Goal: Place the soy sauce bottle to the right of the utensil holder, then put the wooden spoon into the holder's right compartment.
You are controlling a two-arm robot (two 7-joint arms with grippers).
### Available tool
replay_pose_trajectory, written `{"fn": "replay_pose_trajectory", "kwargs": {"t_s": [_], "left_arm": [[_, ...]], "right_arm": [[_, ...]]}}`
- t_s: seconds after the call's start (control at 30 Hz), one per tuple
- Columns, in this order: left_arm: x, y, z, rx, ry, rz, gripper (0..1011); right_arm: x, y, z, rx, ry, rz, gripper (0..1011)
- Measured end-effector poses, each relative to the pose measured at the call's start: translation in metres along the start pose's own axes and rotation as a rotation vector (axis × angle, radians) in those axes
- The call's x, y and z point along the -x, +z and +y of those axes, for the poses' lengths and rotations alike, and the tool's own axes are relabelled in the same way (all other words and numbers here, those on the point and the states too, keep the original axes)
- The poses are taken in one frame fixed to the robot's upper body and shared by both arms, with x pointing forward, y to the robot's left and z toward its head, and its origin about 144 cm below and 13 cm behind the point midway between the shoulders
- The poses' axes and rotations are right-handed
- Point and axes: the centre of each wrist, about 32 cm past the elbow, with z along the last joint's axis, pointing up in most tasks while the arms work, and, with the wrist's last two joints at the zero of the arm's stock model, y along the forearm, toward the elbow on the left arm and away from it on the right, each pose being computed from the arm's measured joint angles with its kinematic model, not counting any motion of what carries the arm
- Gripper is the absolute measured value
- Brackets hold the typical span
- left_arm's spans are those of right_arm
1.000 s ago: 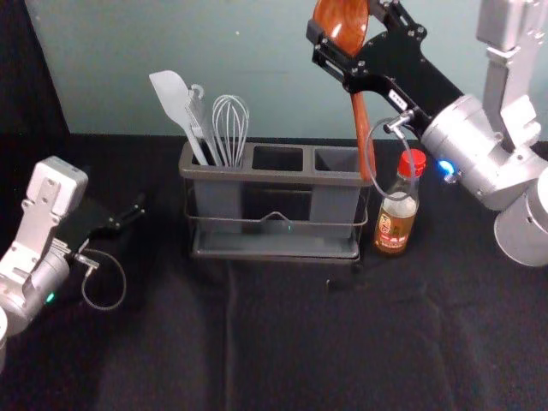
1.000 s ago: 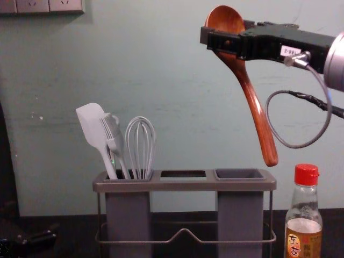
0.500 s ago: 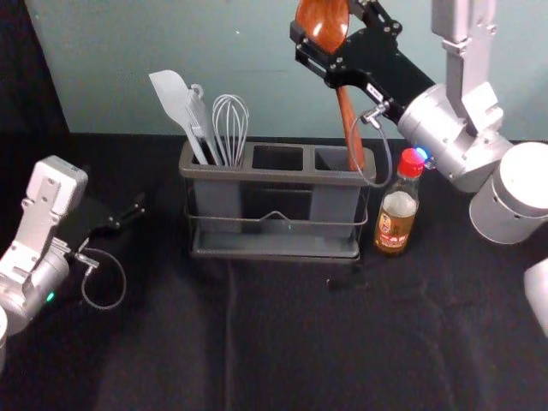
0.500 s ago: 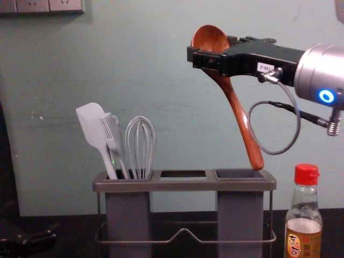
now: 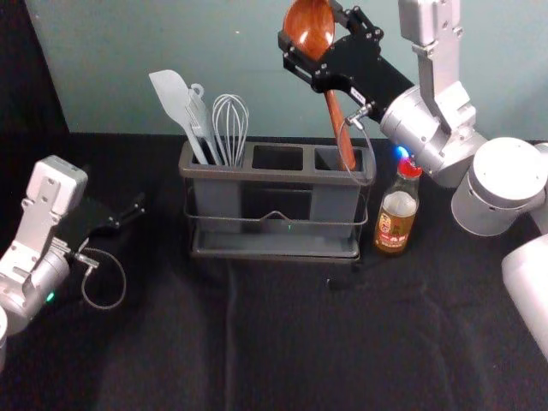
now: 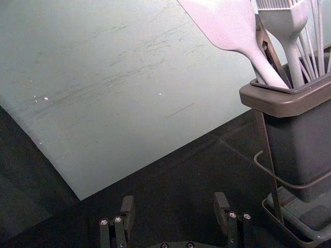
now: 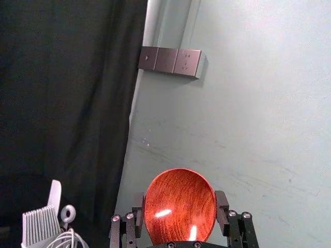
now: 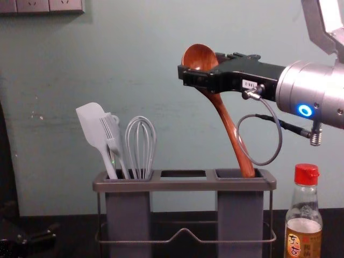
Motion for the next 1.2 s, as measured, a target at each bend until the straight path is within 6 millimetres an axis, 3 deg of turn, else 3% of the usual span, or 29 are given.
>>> {"fn": "replay_pose_trajectory", "kwargs": {"t_s": [0.37, 1.2], "left_arm": [[0.0, 0.0, 0.0, 0.0, 0.0, 0.0, 1005], [0.0, 0.0, 0.0, 0.0, 0.0, 0.0, 1005]], "right_arm": [[0.0, -0.007, -0.003, 0.015, 0.008, 0.007, 836], [-0.01, 0.011, -0.05, 0.086, 0.058, 0.068, 836]]}}
